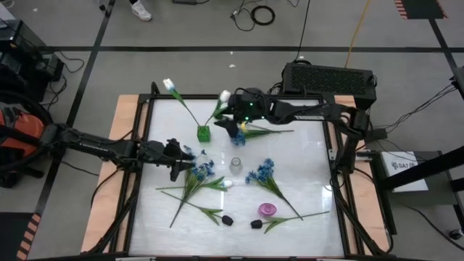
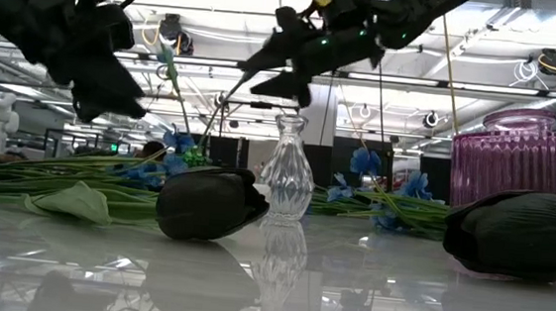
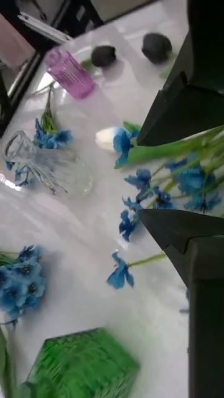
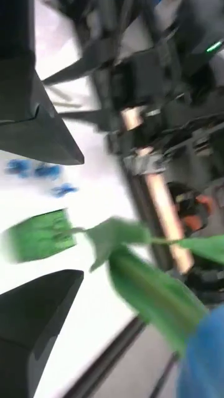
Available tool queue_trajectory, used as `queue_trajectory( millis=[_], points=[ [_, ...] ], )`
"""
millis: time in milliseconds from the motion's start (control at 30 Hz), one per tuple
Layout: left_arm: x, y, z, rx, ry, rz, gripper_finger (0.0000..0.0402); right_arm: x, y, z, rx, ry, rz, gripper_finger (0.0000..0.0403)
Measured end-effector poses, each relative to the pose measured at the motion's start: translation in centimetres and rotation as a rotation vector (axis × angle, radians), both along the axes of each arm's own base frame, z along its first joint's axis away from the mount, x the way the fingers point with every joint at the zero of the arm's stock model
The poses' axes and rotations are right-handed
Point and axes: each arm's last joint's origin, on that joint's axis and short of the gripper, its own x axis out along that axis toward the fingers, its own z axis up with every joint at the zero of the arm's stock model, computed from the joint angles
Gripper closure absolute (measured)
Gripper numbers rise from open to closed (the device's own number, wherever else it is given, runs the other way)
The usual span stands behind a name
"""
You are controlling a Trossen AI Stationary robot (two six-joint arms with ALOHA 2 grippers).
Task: Sort flowers into vase by color
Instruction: Put the right white flower into the green vase
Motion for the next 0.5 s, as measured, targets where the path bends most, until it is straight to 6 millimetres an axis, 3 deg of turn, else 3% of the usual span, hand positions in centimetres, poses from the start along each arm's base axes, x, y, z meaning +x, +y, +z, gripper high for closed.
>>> queue_trajectory(
  millis=[300, 500],
  points=[
    [0.6, -2.2, 3.9, 0.036, -0.104, -0.073, 0.0231, -2.8, 1.5, 2.1, -0.105, 0.181, -0.05, 0.0122],
    [0.2, -3.3, 3.6, 0.048, -0.071, -0.077, 0.0231, -4.5, 2.3, 3.8, -0.108, 0.22, -0.041, 0.0122]
  ],
)
